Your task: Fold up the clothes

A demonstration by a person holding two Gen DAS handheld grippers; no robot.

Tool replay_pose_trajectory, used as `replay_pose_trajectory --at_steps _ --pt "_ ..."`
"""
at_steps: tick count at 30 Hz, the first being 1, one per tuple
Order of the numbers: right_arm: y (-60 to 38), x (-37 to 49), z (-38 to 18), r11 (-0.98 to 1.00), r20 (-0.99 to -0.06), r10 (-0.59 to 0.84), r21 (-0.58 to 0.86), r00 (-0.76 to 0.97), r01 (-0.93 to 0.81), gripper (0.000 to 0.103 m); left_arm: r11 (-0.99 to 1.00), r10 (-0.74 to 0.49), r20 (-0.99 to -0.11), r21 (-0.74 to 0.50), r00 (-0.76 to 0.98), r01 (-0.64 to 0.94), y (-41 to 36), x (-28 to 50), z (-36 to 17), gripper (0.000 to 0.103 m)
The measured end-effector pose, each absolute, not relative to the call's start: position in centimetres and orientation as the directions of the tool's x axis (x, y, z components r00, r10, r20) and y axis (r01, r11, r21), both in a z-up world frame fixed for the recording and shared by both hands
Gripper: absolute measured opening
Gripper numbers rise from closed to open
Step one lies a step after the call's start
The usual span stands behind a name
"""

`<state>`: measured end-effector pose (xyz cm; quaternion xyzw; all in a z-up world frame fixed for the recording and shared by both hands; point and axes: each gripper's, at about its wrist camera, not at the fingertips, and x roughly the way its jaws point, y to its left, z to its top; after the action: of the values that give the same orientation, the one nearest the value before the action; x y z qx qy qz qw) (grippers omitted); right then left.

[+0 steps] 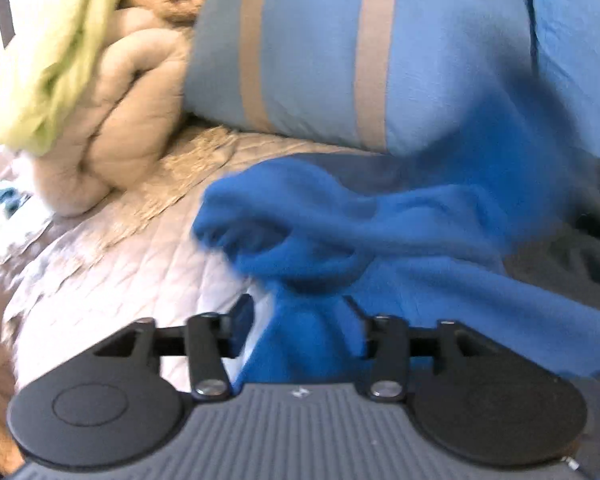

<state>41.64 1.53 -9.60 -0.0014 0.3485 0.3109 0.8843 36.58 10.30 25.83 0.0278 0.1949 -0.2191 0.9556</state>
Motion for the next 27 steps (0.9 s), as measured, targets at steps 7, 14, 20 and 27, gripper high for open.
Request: replay_pose_trajectory --at_steps 7,14,20,27 --pt "-4.8 36.7 -7.0 0.783 -0.615 0.576 0.225 0.538 -0.58 0.099 0.933 -0.298 -0.468 0.04 0.832 0.357 11.8 37.3 20.7 0.063" --pt "-11.8 34.4 -6.3 0.813 -0.581 0.574 0.322 0.577 -0.486 0.103 0.858 -0.149 -0.541 0.345 0.828 0.38 9.7 38.2 11.9 0.064" --pt "-15.7 33.7 -7.3 0.847 -0.542 0.53 0.37 0.652 -0.381 0.103 0.77 -0.093 -0.617 0.453 0.782 0.45 7.4 40.4 1.9 0.064" --pt "-18.0 34.1 -7.9 0.853 -0.53 0.506 0.422 0.681 -0.306 0.103 0.643 -0.084 -0.625 0.561 0.776 0.521 3.9 42.4 -6.5 0.059"
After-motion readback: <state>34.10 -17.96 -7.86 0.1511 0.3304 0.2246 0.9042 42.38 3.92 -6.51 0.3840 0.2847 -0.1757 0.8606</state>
